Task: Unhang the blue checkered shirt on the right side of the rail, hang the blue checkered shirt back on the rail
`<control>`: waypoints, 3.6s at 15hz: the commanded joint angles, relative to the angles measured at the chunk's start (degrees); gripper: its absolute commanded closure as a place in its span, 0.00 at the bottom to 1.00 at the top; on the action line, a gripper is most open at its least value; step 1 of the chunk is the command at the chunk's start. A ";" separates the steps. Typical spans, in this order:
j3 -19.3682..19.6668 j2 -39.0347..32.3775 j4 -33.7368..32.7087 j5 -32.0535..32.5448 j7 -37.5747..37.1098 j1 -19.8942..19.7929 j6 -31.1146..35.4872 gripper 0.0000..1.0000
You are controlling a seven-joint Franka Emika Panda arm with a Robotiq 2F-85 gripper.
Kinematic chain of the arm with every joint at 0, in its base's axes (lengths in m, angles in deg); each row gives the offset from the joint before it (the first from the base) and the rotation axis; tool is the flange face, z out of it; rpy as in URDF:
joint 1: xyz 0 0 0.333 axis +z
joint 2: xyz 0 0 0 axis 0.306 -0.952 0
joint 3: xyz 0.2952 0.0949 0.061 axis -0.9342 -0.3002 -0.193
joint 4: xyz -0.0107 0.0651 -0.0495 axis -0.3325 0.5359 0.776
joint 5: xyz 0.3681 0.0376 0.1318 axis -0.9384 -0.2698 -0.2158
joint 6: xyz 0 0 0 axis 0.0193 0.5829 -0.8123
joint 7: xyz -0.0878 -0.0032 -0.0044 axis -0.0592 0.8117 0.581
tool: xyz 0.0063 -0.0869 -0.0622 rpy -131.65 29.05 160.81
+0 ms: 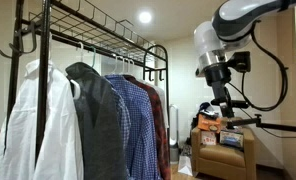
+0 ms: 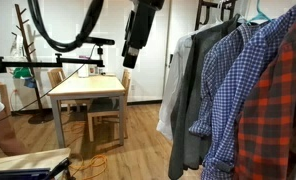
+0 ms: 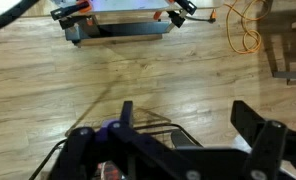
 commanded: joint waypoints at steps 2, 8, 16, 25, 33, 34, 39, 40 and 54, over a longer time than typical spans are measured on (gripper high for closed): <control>-0.87 -0.10 -0.15 -0.30 0.39 -1.10 -0.20 0.00; -0.63 0.75 0.78 -2.15 -0.68 -1.74 12.93 0.00; -0.88 -2.46 -2.87 -1.44 -1.14 -2.02 39.59 0.00; -3.77 -15.41 -13.07 0.55 -0.14 0.00 67.01 0.00; -3.97 -16.42 -13.19 -0.64 -0.39 0.50 69.92 0.00; -4.01 -17.30 -13.84 -0.94 0.36 0.83 72.15 0.00; -3.31 -22.51 -18.57 -3.23 4.07 3.32 80.80 0.00; -3.33 -24.30 -20.33 -2.91 4.63 3.48 82.22 0.00; -2.67 -47.80 -47.60 4.99 2.70 1.14 81.37 0.00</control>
